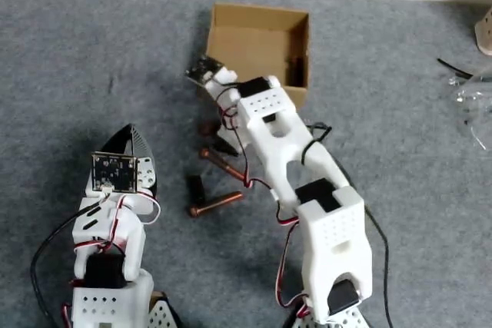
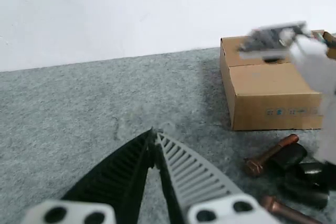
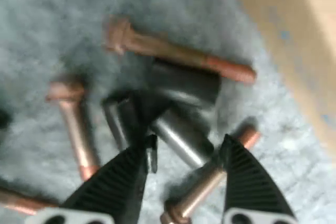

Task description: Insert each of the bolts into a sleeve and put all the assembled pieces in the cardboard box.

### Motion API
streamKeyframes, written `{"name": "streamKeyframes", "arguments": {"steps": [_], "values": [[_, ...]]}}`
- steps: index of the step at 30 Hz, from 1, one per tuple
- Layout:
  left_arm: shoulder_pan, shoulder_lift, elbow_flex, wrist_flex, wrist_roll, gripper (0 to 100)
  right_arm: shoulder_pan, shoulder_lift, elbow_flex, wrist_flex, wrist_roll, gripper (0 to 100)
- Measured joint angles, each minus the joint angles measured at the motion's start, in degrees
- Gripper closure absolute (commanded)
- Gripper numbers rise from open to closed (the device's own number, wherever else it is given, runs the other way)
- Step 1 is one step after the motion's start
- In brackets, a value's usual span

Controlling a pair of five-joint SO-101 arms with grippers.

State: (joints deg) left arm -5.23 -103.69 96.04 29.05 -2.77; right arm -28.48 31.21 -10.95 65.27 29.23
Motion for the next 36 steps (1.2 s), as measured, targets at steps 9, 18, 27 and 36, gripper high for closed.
{"name": "streamKeyframes", "arguments": {"steps": [9,18,27,36], "values": [[0.0,0.0,0.0,0.0,0.0,99,0.1,0.0,2.1,-3.0,-0.1,81.5],[0.0,0.0,0.0,-0.1,0.0,99,0.1,0.0,2.4,-6.0,-0.1,81.5],[0.0,0.0,0.0,-0.1,0.0,99,-0.1,-0.4,5.3,-7.9,1.8,90.5],[0.0,0.0,0.0,-0.1,0.0,99,0.0,-0.5,6.1,-8.4,1.9,99.3]]}}
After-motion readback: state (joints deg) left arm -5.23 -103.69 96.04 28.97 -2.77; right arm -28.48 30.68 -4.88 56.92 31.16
